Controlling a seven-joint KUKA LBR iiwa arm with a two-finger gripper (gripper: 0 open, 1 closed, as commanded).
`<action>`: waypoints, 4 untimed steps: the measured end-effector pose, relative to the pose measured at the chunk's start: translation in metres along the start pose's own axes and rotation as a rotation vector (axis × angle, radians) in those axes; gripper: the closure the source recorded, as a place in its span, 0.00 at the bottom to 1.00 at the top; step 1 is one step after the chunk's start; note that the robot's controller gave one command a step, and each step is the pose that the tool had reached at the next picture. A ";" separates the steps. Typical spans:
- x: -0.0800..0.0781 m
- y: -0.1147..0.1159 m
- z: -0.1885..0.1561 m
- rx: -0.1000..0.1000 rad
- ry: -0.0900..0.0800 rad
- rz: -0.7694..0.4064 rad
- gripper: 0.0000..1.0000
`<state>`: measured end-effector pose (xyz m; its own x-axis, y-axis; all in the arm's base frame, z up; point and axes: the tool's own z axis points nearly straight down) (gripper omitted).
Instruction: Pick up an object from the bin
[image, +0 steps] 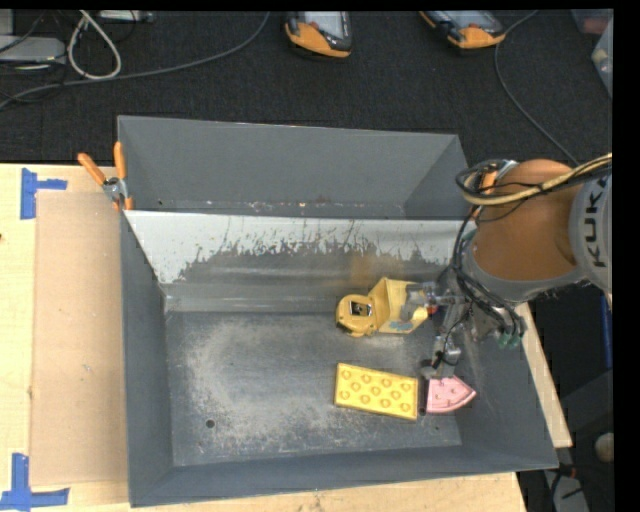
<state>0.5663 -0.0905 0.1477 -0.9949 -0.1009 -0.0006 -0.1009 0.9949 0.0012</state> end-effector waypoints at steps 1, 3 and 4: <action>-0.006 0.020 0.040 0.003 -0.002 -0.146 0.00; 0.057 0.045 0.078 0.002 -0.004 -0.461 0.00; 0.050 0.051 0.078 0.000 0.003 -0.023 1.00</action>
Offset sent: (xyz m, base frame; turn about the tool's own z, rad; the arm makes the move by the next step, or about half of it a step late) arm -0.0603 0.0210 -0.0777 -0.2112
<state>0.5114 -0.0446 0.0702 -0.9923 -0.1242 0.0027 -0.1242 0.9923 0.0013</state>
